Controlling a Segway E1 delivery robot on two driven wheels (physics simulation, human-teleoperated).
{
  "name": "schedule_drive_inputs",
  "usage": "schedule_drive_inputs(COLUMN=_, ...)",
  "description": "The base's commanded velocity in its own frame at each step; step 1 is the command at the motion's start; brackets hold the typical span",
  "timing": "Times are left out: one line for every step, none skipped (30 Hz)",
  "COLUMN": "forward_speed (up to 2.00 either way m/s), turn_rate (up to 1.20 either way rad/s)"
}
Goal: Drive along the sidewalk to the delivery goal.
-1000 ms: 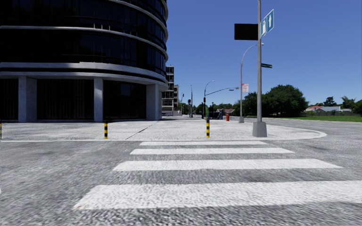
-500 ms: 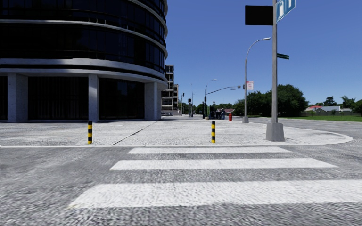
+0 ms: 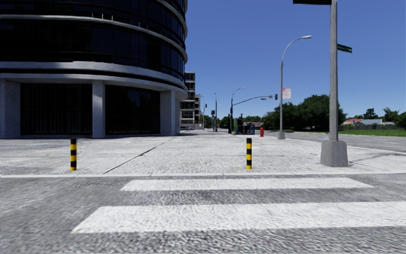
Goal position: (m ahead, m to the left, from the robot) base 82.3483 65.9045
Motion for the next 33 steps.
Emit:
schedule_drive_inputs(forward_speed=2.00, turn_rate=0.00)
schedule_drive_inputs(forward_speed=2.00, turn_rate=0.00)
schedule_drive_inputs(forward_speed=2.00, turn_rate=0.00)
schedule_drive_inputs(forward_speed=2.00, turn_rate=0.00)
schedule_drive_inputs(forward_speed=2.00, turn_rate=0.00)
schedule_drive_inputs(forward_speed=2.00, turn_rate=0.00)
schedule_drive_inputs(forward_speed=2.00, turn_rate=0.00)
schedule_drive_inputs(forward_speed=2.00, turn_rate=0.00)
schedule_drive_inputs(forward_speed=2.00, turn_rate=0.00)
schedule_drive_inputs(forward_speed=2.00, turn_rate=0.00)
schedule_drive_inputs(forward_speed=2.00, turn_rate=0.00)
schedule_drive_inputs(forward_speed=2.00, turn_rate=0.00)
schedule_drive_inputs(forward_speed=2.00, turn_rate=0.00)
schedule_drive_inputs(forward_speed=2.00, turn_rate=0.00)
schedule_drive_inputs(forward_speed=2.00, turn_rate=0.00)
schedule_drive_inputs(forward_speed=2.00, turn_rate=0.00)
schedule_drive_inputs(forward_speed=2.00, turn_rate=0.00)
schedule_drive_inputs(forward_speed=2.00, turn_rate=0.00)
schedule_drive_inputs(forward_speed=2.00, turn_rate=0.00)
schedule_drive_inputs(forward_speed=2.00, turn_rate=0.00)
schedule_drive_inputs(forward_speed=2.00, turn_rate=0.00)
schedule_drive_inputs(forward_speed=2.00, turn_rate=0.00)
schedule_drive_inputs(forward_speed=2.00, turn_rate=0.00)
schedule_drive_inputs(forward_speed=2.00, turn_rate=0.00)
schedule_drive_inputs(forward_speed=2.00, turn_rate=0.00)
schedule_drive_inputs(forward_speed=2.00, turn_rate=0.00)
schedule_drive_inputs(forward_speed=2.00, turn_rate=0.00)
schedule_drive_inputs(forward_speed=2.00, turn_rate=0.00)
schedule_drive_inputs(forward_speed=2.00, turn_rate=0.00)
schedule_drive_inputs(forward_speed=2.00, turn_rate=0.00)
schedule_drive_inputs(forward_speed=2.00, turn_rate=0.00)
schedule_drive_inputs(forward_speed=2.00, turn_rate=0.00)
schedule_drive_inputs(forward_speed=2.00, turn_rate=0.00)
